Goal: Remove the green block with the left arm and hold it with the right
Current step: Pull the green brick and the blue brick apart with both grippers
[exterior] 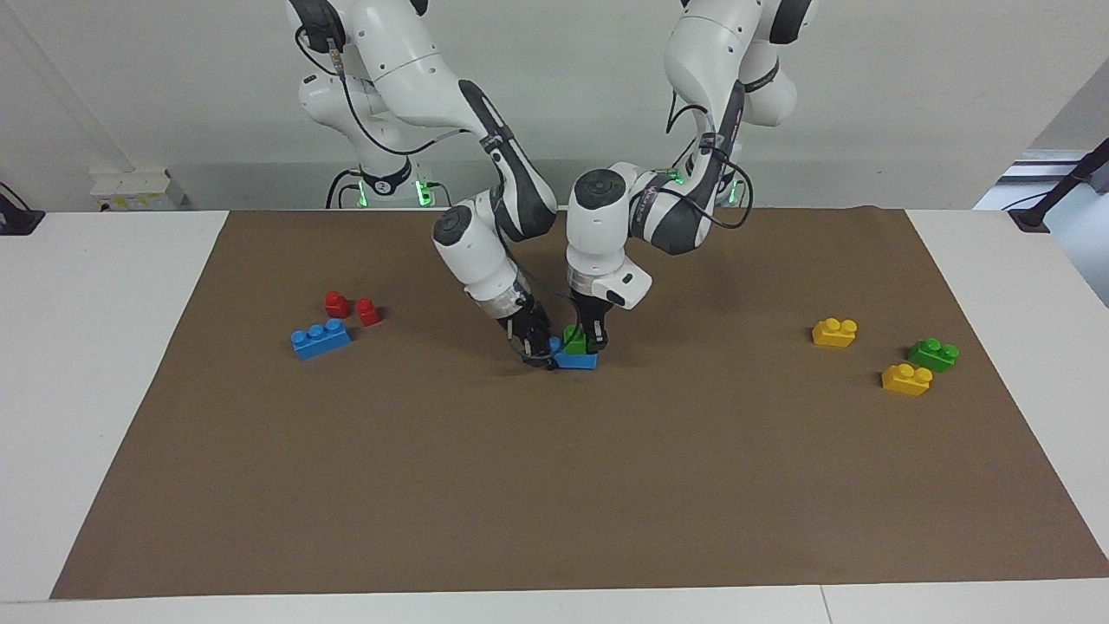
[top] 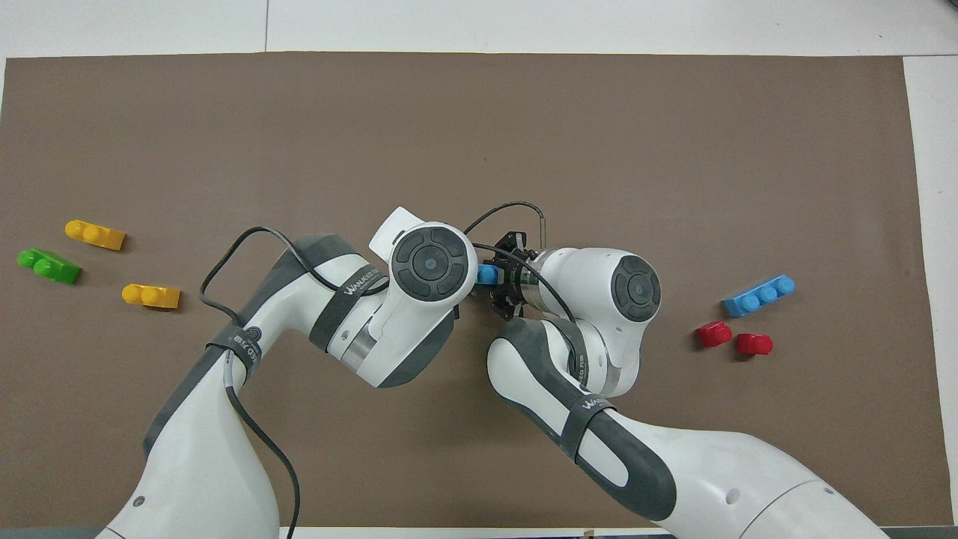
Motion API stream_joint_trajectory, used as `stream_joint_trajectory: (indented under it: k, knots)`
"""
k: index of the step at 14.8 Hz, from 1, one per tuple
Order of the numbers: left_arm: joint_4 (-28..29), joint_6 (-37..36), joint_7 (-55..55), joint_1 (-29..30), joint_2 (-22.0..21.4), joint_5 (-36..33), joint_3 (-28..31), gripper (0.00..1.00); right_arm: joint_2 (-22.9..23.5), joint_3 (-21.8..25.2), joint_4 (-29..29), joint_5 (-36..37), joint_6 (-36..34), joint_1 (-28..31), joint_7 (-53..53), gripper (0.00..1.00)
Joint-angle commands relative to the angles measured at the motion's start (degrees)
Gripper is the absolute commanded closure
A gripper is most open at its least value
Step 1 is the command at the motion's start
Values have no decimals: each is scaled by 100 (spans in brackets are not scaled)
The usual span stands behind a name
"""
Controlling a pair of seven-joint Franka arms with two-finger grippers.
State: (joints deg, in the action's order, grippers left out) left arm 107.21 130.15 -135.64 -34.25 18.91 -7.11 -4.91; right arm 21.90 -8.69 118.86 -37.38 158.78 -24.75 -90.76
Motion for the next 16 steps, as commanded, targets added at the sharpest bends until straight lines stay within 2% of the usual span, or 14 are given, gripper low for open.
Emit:
stream_joint_trajectory:
  k: [1,6,9,11,14,16]
  knots:
    - [-16,20,-33,50,-185,-107,86,100,24,-45,14,-138,21,-29,6,100]
    - [-42,-506,222,173,-668,-63,78,100,24,-45,-47,-138,-5,-3,-11,100]
    - [-68,-832,459,287,-932,33,69,100,-124,-19,-240,-103,-494,364,67,100]
    - [-60,-938,678,392,-1090,217,78,100,-387,-10,-407,-15,-1354,1013,600,100]
    - [-77,-1158,1152,603,-1223,367,78,100,-705,25,-495,64,-2655,2225,1996,100]
    - [-68,-1228,1521,840,-1232,368,78,100,-705,34,-487,249,-2975,3017,2824,100]
